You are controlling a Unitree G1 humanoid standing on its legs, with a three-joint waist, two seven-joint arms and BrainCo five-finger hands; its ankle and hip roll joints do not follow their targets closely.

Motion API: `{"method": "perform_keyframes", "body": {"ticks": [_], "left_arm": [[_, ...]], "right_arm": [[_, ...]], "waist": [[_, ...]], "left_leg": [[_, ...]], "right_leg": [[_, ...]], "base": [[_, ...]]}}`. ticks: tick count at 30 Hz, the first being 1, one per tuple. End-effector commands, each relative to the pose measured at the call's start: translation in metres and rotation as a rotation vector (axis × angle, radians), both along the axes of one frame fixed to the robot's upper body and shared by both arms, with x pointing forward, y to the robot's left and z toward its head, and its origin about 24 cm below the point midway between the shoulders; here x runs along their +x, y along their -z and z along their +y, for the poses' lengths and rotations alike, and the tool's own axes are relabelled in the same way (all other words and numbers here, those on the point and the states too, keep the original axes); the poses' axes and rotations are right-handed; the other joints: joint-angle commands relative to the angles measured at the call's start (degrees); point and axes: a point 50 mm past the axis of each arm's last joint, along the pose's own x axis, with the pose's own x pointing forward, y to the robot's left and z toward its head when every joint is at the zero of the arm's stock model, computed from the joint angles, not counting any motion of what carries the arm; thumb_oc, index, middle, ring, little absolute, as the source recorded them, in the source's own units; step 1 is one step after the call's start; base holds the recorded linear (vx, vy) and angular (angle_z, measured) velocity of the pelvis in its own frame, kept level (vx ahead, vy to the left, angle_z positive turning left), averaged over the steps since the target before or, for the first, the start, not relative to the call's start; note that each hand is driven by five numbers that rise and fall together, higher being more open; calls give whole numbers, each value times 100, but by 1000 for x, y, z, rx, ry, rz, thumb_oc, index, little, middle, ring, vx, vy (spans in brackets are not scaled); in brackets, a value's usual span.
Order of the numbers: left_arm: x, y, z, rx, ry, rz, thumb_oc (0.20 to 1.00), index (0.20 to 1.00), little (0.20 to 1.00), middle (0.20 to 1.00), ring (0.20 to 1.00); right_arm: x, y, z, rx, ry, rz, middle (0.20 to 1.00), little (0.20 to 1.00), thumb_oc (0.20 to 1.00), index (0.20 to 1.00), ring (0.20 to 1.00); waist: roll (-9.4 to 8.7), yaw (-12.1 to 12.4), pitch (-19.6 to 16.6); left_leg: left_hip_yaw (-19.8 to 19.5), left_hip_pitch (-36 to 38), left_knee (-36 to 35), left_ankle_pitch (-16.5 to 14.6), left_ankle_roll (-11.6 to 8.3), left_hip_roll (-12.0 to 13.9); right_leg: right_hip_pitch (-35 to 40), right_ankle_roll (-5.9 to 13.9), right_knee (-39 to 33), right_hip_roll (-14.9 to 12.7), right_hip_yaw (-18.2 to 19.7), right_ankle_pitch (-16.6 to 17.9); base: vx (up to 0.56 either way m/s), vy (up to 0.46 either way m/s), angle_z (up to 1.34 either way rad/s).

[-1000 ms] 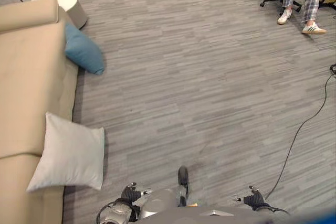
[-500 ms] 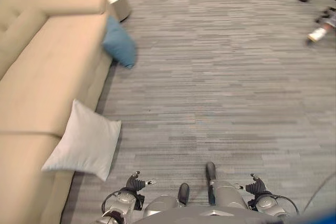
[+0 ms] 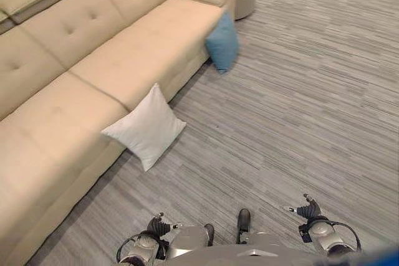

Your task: Pick up all the scattered cushions and arrange them neatly on the sofa.

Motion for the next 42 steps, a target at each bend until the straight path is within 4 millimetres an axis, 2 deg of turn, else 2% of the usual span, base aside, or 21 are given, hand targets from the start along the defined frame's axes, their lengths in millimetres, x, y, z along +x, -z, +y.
{"method": "perform_keyframes", "body": {"ticks": [1,2,3,9,11,12,13,14,15,16,17,20,21,24,28,29,30,33,35,38,42], "left_arm": [[4,-1,-7,2,73,-16,1000,1000,1000,1000,1000],[4,-1,-10,-7,71,-14,1000,1000,1000,1000,1000],[4,-1,-10,-6,71,-15,1000,1000,1000,1000,1000],[-20,7,-6,-14,15,61,1000,1000,1000,1000,1000],[-24,8,-4,-10,6,68,1000,1000,1000,1000,1000],[-16,4,9,10,2,50,1000,1000,1000,1000,1000],[-21,4,15,24,10,55,1000,1000,1000,1000,1000],[-20,3,16,22,7,54,1000,1000,1000,1000,1000],[-22,4,16,21,21,64,1000,1000,1000,1000,1000],[-21,4,15,17,23,59,1000,1000,1000,1000,1000],[-20,3,17,31,30,58,1000,1000,1000,1000,1000],[-19,3,17,42,21,53,1000,1000,1000,1000,1000],[-15,2,17,48,20,39,1000,1000,1000,1000,1000],[-17,2,19,51,11,51,1000,1000,1000,1000,1000],[-17,3,19,38,-6,51,1000,1000,1000,1000,1000],[-15,2,19,35,-6,46,1000,1000,1000,1000,1000],[-5,0,16,23,-10,17,1000,1000,1000,1000,1000],[0,-2,13,15,-9,-1,1000,1000,1000,1000,1000],[-2,-1,11,18,15,8,1000,1000,1000,1000,1000],[-4,0,12,33,33,24,1000,1000,1000,1000,1000],[-25,5,20,39,-10,86,1000,1000,1000,1000,1000]], "right_arm": [[-16,-1,-14,-1,116,-30,1000,1000,1000,1000,1000],[-19,3,-6,17,118,-12,1000,1000,1000,1000,1000],[-19,3,-5,18,118,-13,1000,1000,1000,1000,1000],[-29,16,23,70,40,51,1000,1000,1000,1000,1000],[-26,17,29,81,3,57,1000,1000,1000,1000,1000],[-39,15,7,87,89,109,1000,1000,1000,1000,1000],[2,3,28,280,76,-125,1000,1000,1000,1000,1000],[8,-1,21,264,138,-160,1000,1000,1000,1000,1000],[5,-2,7,117,46,-73,1000,1000,1000,1000,1000],[0,0,4,69,25,-30,1000,1000,1000,1000,1000],[2,0,5,44,-9,-24,1000,1000,1000,1000,1000],[1,3,16,48,-53,-13,1000,1000,1000,1000,1000],[0,6,22,65,-63,3,1000,1000,1000,1000,1000],[-5,9,25,86,-59,19,1000,1000,1000,1000,1000],[-4,8,23,109,-36,5,1000,1000,1000,1000,1000],[-1,7,22,110,-32,-6,1000,1000,1000,1000,1000],[2,5,19,110,-14,-21,1000,1000,1000,1000,1000],[0,5,17,111,0,-21,1000,1000,1000,1000,1000],[-9,8,15,113,20,5,1000,1000,1000,1000,1000],[-14,9,14,109,35,16,1000,1000,1000,1000,1000],[-15,12,20,111,0,42,1000,1000,1000,1000,1000]], "waist": [[-84,-162,10],[-75,-144,-5],[-71,-149,4],[-50,-67,-282],[-6,-19,-339],[-25,-105,-292],[45,-150,-249],[123,-191,-243],[154,-177,-251],[199,-207,-246],[172,-259,-241],[118,-359,-155],[102,-462,-82],[9,-474,-139],[-45,-435,-273],[-60,-429,-254],[-168,-387,-110],[-220,-390,-46],[-239,-400,-52],[-194,-436,-129],[-143,-283,-223]], "left_leg": [[552,-244,-461,546,175,106],[859,-304,-544,600,76,207],[909,-354,-550,715,119,218],[768,199,-1154,622,290,54],[735,473,-1318,501,439,-76],[638,663,-1426,479,506,-104],[629,714,-1489,491,523,-127],[583,773,-1537,488,527,-121],[459,838,-1597,484,513,-127],[360,906,-1696,500,493,-134],[284,959,-1745,495,474,-152],[74,1082,-1735,418,471,-208],[-180,1217,-1700,305,441,-205],[-294,1289,-1605,160,391,-195],[-413,1248,-1289,22,166,56],[-425,1148,-1080,5,105,80],[-285,623,-167,112,-31,151],[-11,345,216,167,3,256],[713,165,-37,210,96,426],[1191,75,-492,479,83,400],[1021,158,-934,585,152,189]], "right_leg": [[313,1050,443,-160,-4,-691],[462,1063,408,-154,-133,-812],[410,1036,415,-157,-194,-744],[710,1128,617,-240,-383,-981],[585,1251,1331,-480,-405,-1004],[274,1328,2073,-617,-295,-883],[91,1385,2357,-653,-174,-798],[-46,1375,2451,-620,-54,-736],[-136,1338,2406,-562,35,-783],[-317,1309,2240,-502,210,-753],[-408,1316,1781,-435,437,-638],[-643,1422,1190,-305,960,-308],[-947,1504,951,-282,1227,-41],[-718,1466,714,-329,1191,-4],[-358,1314,668,-242,988,-175],[-283,1271,663,-228,915,-240],[-92,1101,676,-261,729,-411],[55,1023,609,-276,534,-490],[300,1002,452,-266,167,-591],[445,996,381,-205,-85,-699],[687,1027,545,-123,-91,-962]], "base": [[137,-19,147],[76,-11,110],[183,39,38],[194,130,18],[227,198,2],[146,134,16],[141,120,25],[117,75,37],[149,14,31],[192,-62,33],[182,-91,49],[193,-143,56],[264,-232,25],[212,-237,66],[175,-251,44],[70,-296,29],[36,-233,25],[31,-156,105],[113,-114,75],[140,-10,125],[316,119,11]]}}
